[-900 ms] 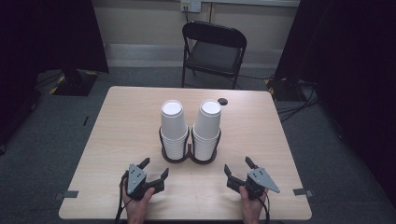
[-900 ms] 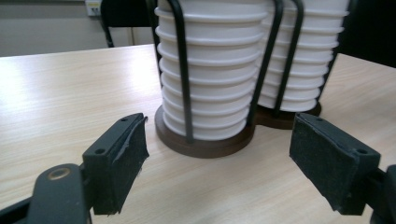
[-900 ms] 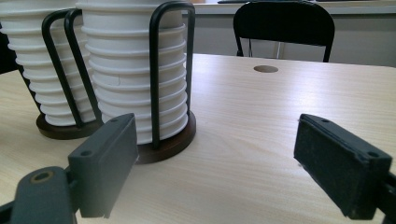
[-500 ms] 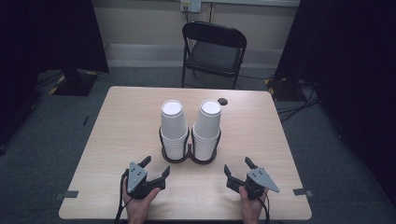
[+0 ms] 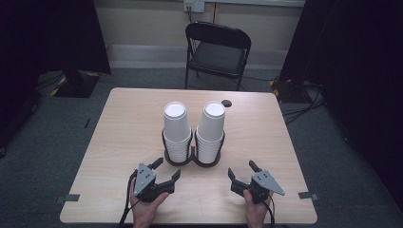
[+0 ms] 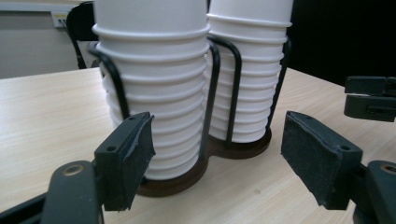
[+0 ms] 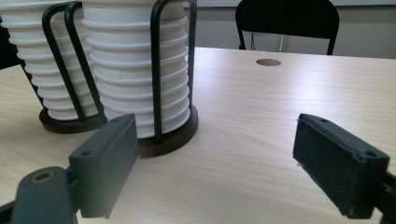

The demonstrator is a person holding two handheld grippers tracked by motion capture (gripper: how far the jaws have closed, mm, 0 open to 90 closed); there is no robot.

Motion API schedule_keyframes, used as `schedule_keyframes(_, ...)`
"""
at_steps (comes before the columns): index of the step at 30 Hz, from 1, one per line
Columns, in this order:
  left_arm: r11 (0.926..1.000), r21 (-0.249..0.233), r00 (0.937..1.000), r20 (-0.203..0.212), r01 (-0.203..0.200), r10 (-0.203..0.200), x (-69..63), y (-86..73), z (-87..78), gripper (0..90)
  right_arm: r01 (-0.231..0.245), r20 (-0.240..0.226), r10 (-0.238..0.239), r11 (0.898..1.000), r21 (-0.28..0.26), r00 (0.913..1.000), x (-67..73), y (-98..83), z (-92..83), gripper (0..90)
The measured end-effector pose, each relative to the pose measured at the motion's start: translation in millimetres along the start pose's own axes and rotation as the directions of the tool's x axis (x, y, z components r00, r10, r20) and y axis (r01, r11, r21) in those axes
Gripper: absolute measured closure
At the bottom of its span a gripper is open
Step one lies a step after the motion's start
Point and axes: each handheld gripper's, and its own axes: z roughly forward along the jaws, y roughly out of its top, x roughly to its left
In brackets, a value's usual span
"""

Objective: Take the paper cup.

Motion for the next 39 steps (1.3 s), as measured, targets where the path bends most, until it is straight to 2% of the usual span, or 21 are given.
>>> schedule_keyframes(2,0.9999,0.005,0.9998,0.010,-0.015,0.015,-1.2,4.2,2.3,25.0,0.001,-0.001,-0.001,1.000,0.000,1.0000,0.0,0.0,0.3,13.5)
schedule_keyframes(3,1.0000,0.002,0.9999,0.016,-0.006,0.006,-2.3,5.6,3.2,25.0,0.002,0.001,-0.002,1.000,0.001,1.0000,0.3,0.1,0.1,13.6)
schedule_keyframes(10,0.9986,0.018,0.9980,0.040,-0.049,0.049,-11.0,18.3,7.3,24.3,0.005,0.000,-0.005,1.000,0.006,1.0000,0.5,0.2,0.2,13.7)
schedule_keyframes(15,0.9963,0.018,0.9937,0.076,-0.083,0.082,-18.5,26.9,9.7,23.8,0.006,0.001,-0.006,1.000,0.006,1.0000,0.6,0.2,0.5,13.7)
schedule_keyframes(20,0.9957,0.024,0.9910,0.102,-0.090,0.087,-25.0,34.1,14.2,24.8,0.008,-0.004,-0.008,1.000,0.011,1.0000,0.7,0.4,1.0,13.9)
schedule_keyframes(23,0.9967,0.016,0.9878,0.136,-0.079,0.076,-29.6,41.3,19.3,25.4,0.006,-0.001,-0.006,1.000,0.010,1.0000,0.6,0.4,0.9,13.9)
schedule_keyframes(28,0.9970,0.004,0.9868,0.143,-0.077,0.075,-33.4,49.4,24.1,25.5,0.008,-0.004,-0.008,1.000,0.010,1.0000,0.3,0.4,0.9,13.9)
schedule_keyframes(32,0.9955,0.001,0.9876,0.126,-0.095,0.094,-35.4,56.6,29.4,27.5,0.007,-0.003,-0.007,1.000,0.012,1.0000,0.7,0.5,1.0,14.0)
schedule_keyframes(34,0.9949,-0.009,0.9859,0.133,-0.101,0.101,-35.4,60.9,32.9,28.1,0.011,-0.001,-0.011,1.000,0.014,0.9999,1.0,0.5,1.2,14.2)
schedule_keyframes(37,0.9960,-0.008,0.9851,0.147,-0.089,0.089,-35.5,65.6,36.8,27.0,0.013,-0.001,-0.013,1.000,0.016,0.9999,1.0,0.5,1.3,14.2)
schedule_keyframes(39,0.9943,-0.006,0.9845,0.140,-0.106,0.106,-36.4,69.8,38.6,25.7,0.011,-0.001,-0.011,1.000,0.017,0.9999,1.0,0.6,1.4,14.2)
